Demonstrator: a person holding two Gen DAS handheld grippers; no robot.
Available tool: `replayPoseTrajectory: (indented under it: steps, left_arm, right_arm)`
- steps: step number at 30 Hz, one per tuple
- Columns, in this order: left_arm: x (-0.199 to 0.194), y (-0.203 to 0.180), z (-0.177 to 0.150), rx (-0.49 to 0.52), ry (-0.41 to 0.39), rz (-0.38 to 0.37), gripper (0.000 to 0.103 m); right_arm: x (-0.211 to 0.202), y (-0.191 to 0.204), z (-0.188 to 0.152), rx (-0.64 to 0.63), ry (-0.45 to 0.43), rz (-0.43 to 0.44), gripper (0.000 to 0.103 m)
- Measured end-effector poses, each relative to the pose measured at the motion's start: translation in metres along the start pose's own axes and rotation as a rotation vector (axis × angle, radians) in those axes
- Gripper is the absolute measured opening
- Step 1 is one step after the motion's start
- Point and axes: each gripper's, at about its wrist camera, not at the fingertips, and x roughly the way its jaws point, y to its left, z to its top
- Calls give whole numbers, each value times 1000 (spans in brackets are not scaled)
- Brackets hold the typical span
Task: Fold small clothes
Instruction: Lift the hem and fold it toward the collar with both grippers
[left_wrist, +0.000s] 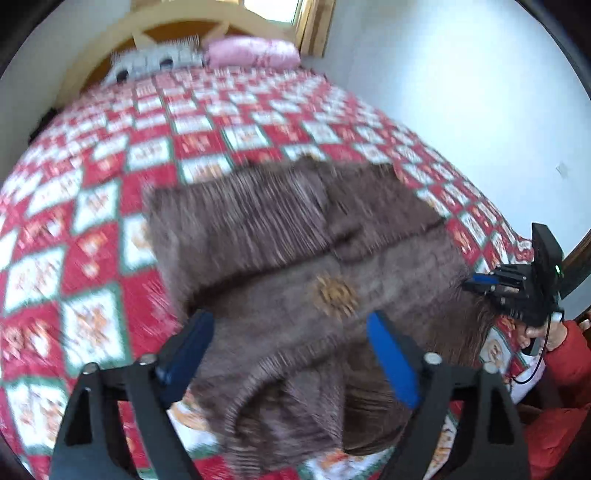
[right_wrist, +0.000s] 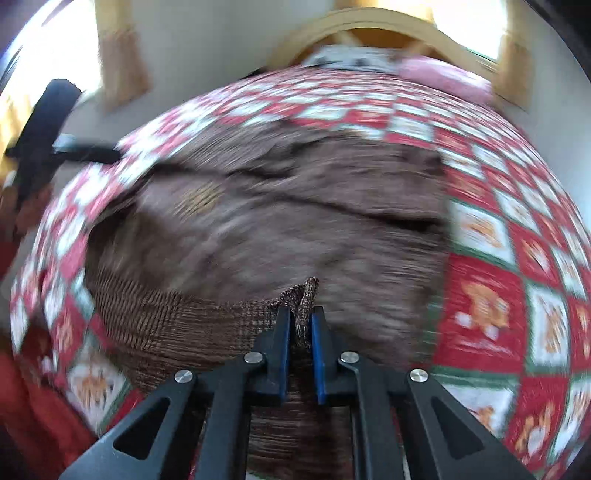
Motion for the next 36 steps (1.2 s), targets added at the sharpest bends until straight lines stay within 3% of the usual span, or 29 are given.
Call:
replayPoseTrajectory:
  steps: [2, 4, 8, 10, 14, 16, 18, 21, 23, 26, 28, 32, 36]
  left_arm:
    - [-7, 10, 2, 6, -16, -2, 91]
    - [-10, 16, -5, 39, -9, -6, 91]
    - [9, 10, -18, 199, 63, 59, 91]
    - [25, 7, -21, 232, 112, 79, 91]
    - [51, 12, -17, 164, 131, 94, 90]
    - [62, 18, -15, 99, 131, 86, 85]
    - [76, 25, -15, 7, 143, 48, 72]
    - [83, 29, -18, -64, 120, 23, 69]
    - [81, 23, -21, -52, 100, 25, 69]
    - [80, 11, -24, 0, 94, 85, 58]
    - [77, 3, -27, 42, 83, 119, 57]
    - [70, -11, -31, 94, 41, 116, 57]
    - [84, -8, -33, 90, 80, 121, 58]
  right_arm:
    - [0, -24, -5, 96, -15, -21, 10]
    - [2, -34, -13, 158, -17, 22, 9]
    - [1, -32, -16, 167, -26, 22, 10]
    - [2, -31, -17, 171, -25, 24, 10]
    - [5, -30, -14, 177, -31, 12, 10]
    - [6, -27, -15, 171, -34, -2, 10]
    - [5, -26, -16, 164, -33, -9, 10]
    - [6, -26, -16, 164, -33, -9, 10]
    - [6, -26, -16, 165, -35, -9, 10]
    - [7, -27, -15, 178, -38, -6, 10]
    - [7, -28, -15, 183, -42, -3, 10]
    - [8, -28, -16, 186, -43, -5, 10]
    - [9, -27, -16, 179, -45, -15, 10]
